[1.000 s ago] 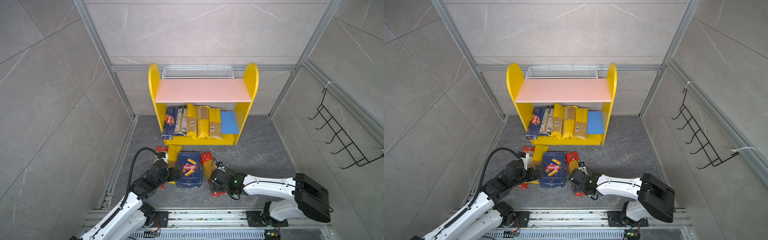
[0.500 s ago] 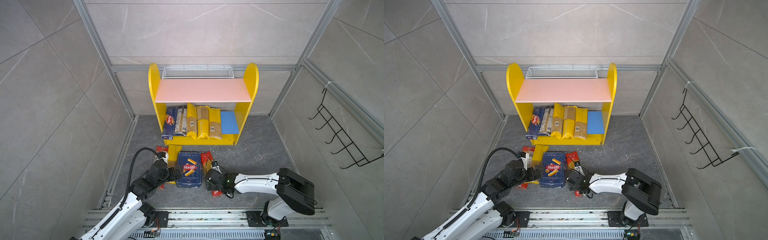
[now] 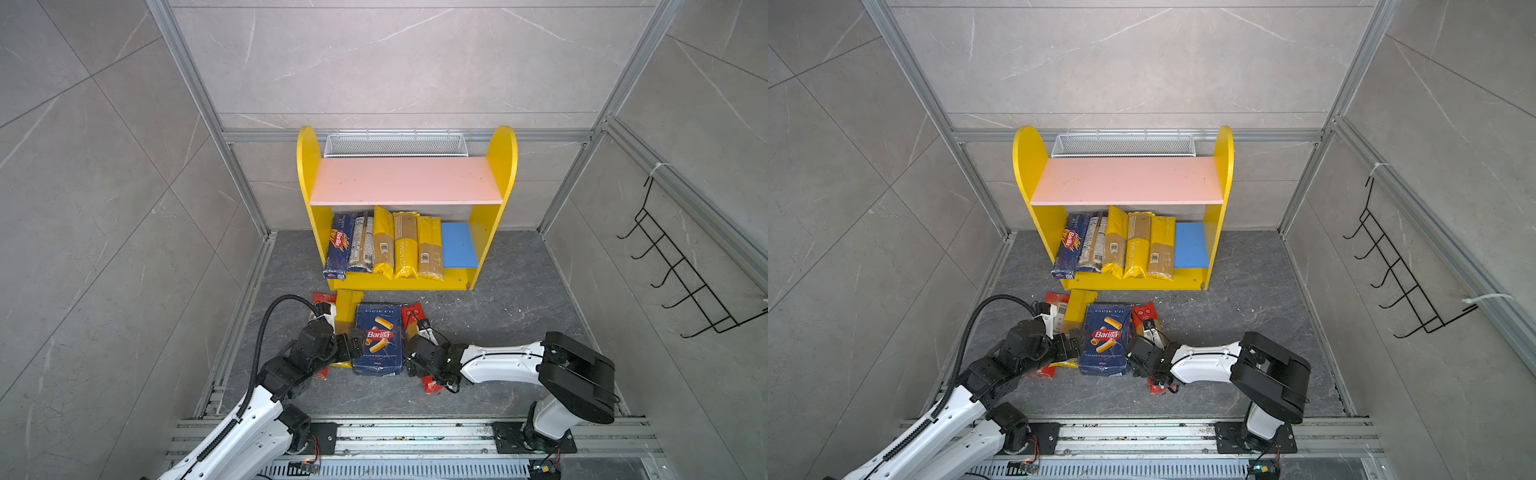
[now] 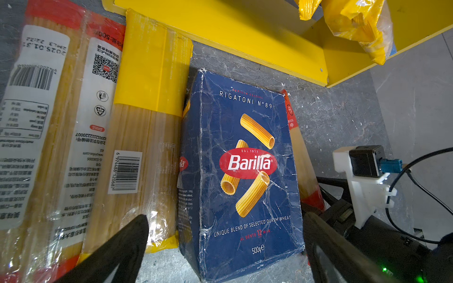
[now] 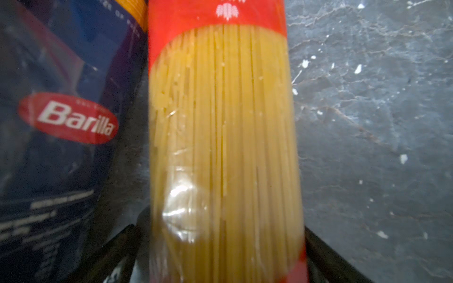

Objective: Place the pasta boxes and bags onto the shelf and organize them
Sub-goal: 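Close the right gripper on the red spaghetti bag's end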

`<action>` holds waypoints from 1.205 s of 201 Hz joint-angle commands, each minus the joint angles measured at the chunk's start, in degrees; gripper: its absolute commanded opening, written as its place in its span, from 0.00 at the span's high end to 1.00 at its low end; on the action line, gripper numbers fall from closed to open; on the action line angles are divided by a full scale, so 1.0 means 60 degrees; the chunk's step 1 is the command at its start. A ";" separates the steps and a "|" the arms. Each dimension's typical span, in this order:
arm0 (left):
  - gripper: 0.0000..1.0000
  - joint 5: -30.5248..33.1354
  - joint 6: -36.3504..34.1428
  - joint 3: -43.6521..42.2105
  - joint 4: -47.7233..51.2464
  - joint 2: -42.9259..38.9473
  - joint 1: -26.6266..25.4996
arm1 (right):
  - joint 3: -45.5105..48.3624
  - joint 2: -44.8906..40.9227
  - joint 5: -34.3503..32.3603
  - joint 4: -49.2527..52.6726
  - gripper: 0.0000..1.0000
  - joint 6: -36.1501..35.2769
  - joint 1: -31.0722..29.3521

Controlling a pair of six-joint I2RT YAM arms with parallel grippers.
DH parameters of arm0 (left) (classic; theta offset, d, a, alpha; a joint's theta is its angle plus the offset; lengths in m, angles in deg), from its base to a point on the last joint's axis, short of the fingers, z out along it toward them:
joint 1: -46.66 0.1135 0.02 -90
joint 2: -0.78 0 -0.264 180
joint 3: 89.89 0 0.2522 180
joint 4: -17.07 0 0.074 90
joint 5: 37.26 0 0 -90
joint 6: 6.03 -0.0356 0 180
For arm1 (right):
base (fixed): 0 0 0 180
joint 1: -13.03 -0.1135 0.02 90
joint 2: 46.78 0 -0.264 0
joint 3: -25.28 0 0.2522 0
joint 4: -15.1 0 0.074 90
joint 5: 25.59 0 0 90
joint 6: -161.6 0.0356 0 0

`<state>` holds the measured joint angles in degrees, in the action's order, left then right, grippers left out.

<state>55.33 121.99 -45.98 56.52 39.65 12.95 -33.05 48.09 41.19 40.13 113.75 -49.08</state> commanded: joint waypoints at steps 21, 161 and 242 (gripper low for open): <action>0.00 -0.0029 0.0018 0.0293 0.0083 -0.0092 0.0040 | -0.0010 -0.0372 0.0531 0.0112 0.01 -0.0021 0.0006; 0.00 0.0140 -0.0126 0.0223 0.0358 -0.0308 0.0047 | -0.0440 0.0865 0.0013 0.0121 0.01 -0.0089 0.0110; 0.00 0.0155 -0.0100 0.0150 0.0312 -0.0292 0.0038 | 0.0311 0.1657 0.0897 -0.0478 0.14 0.0556 0.0386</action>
<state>55.64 121.96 -45.98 58.88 38.21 12.95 -35.24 52.81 37.56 34.99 113.79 -47.04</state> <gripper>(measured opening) 0.997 0.910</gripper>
